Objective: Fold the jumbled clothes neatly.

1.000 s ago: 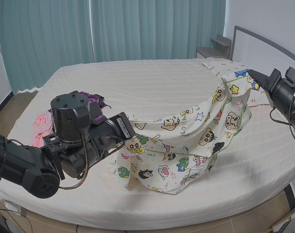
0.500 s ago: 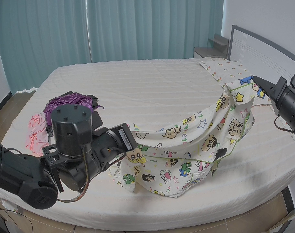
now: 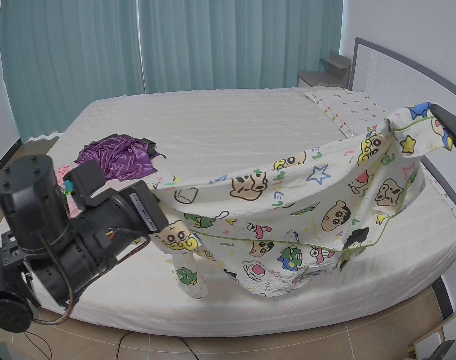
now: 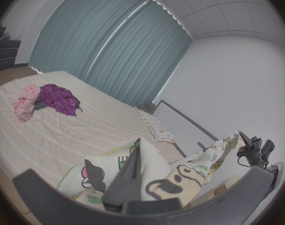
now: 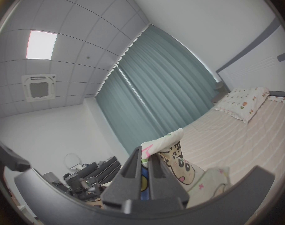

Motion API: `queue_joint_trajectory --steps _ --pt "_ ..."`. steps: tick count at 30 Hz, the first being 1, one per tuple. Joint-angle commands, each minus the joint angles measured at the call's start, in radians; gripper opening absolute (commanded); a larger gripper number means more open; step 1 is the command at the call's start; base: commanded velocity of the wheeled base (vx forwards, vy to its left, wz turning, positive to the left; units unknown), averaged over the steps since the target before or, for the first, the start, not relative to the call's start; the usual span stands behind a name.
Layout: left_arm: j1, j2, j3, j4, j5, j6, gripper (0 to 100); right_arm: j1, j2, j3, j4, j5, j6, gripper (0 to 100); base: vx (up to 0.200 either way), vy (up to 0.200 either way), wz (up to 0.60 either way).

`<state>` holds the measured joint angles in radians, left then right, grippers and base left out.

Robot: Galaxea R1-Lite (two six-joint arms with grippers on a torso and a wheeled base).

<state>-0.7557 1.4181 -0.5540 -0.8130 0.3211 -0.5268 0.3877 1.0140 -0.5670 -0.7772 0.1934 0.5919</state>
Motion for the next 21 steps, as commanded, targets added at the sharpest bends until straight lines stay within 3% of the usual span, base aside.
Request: queue_joint_trajectory --steps 1,4,7,11,17,21 --pt "-0.001 -0.166 0.071 0.009 0.0 0.1 0 0.005 -0.152 0.01 0.016 0.075 -0.003 0 0.0 0.0 0.0" --pt "-0.001 -0.229 0.074 0.074 0.001 0.133 0 -0.003 -0.157 0.006 0.049 0.075 -0.003 0 0.0 0.0 0.0" --pt "0.001 -0.278 0.052 0.227 -0.002 0.133 0 -0.02 -0.144 0.015 0.069 0.074 -0.003 0 0.0 0.0 0.0" --pt "0.007 -0.245 0.052 0.387 -0.028 0.073 0 -0.059 -0.071 0.053 0.081 0.078 -0.015 0 0.0 0.0 0.0" --pt "0.044 -0.08 0.013 0.377 -0.097 -0.053 0 -0.105 0.063 0.084 0.073 0.077 -0.066 0 0.0 0.0 0.0" --pt "0.105 0.041 -0.06 0.376 -0.148 -0.064 0 -0.162 0.173 0.082 0.027 0.075 -0.07 0 0.1 0.0 0.0"
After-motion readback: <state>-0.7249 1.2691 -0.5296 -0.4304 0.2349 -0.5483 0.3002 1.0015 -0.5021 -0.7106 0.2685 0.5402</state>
